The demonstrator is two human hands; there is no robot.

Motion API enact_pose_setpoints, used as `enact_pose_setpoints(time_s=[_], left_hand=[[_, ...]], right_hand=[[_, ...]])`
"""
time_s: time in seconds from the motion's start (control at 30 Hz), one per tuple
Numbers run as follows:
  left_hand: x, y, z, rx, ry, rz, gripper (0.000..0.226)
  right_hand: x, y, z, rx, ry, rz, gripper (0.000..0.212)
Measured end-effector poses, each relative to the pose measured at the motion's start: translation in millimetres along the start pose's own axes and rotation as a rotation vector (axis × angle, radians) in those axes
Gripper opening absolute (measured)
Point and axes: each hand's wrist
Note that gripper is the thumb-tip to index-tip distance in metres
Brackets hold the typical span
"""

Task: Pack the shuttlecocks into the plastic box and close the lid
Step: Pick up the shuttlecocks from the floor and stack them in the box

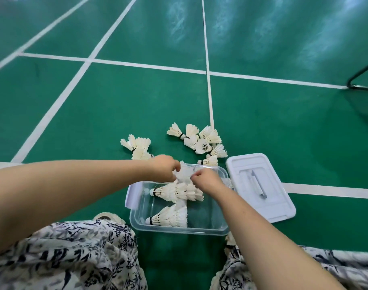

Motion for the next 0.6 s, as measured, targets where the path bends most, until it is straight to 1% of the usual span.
enact_pose_setpoints(time_s=[0.1,0.23,0.4,0.53,0.6], left_hand=[[17.8,5.3,6.6,0.01,-0.021,-0.09,0.041],[34.2,22.0,20.1,0.045,-0.075,-0.15,0.047],[34.8,58.5,37.8,0.11,-0.161,-0.12,0.058],[23.1,101.4,45.5,0.123,-0.257,-0.035,0.071],[16.3,125.5,45.0,0.113,-0.305,-0.019,0.079]], right_hand=[[23.2,7.3,10.5,0.075,-0.012,-0.099,0.029],[55.7,30.3,15.5,0.069,-0.052,-0.176,0.038],[79.9,79.7,2.0,0.049,-0.165,-0.196,0.053],[80.2,124.4,-17.1,-0.06,-0.194,-0.131,0.069],[80.6,145.8,-28.3,-0.1,-0.201,-0.151,0.078]])
Point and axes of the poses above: each hand's wrist, its own y-axis towards the middle knuckle, its own x-axis out of the back of the hand, z = x × y, and after that the axes turned 5 degrees about z, right-handed
